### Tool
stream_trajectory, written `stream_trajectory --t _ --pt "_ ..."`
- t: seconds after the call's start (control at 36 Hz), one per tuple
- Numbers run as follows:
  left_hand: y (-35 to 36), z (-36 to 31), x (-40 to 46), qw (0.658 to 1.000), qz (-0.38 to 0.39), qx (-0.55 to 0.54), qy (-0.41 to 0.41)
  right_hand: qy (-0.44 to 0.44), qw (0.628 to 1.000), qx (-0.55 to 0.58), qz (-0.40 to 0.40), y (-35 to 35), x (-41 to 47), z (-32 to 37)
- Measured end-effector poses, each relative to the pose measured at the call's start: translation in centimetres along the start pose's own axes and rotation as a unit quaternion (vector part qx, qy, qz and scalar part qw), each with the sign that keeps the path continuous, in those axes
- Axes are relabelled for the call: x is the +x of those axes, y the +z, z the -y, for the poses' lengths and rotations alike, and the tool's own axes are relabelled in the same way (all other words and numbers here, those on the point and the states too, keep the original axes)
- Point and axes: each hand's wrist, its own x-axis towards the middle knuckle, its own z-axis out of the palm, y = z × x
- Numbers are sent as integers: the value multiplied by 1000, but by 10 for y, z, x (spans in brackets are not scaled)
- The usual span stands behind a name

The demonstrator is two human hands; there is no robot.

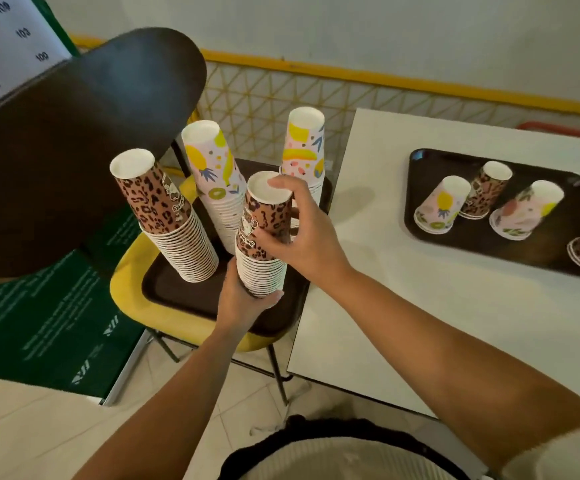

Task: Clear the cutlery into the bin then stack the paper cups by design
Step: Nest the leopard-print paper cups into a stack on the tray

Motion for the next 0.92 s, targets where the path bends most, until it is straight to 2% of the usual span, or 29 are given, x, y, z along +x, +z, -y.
stream_trajectory --t 0.11,0.22,0.44,0.61,0.83,0.92 --pt "2 10 8 1000 13 13 -23 26 999 9 -16 -6 -3 -4" --pt "2 6 13 1000 14 27 -9 43 998 27 -37 -13 -7 -2" --pt "22 -41 6 997 65 21 45 6 994 51 -94 -69 -13 15" --pt "74 -86 -7 986 150 -40 54 5 991 40 -124 -130 -29 14" --pt "170 -121 -33 964 248 -96 28 76 991 -33 -101 -225 -60 -8" --pt "205 -135 -41 954 282 -95 26 96 990 -21 -101 -260 -72 -16"
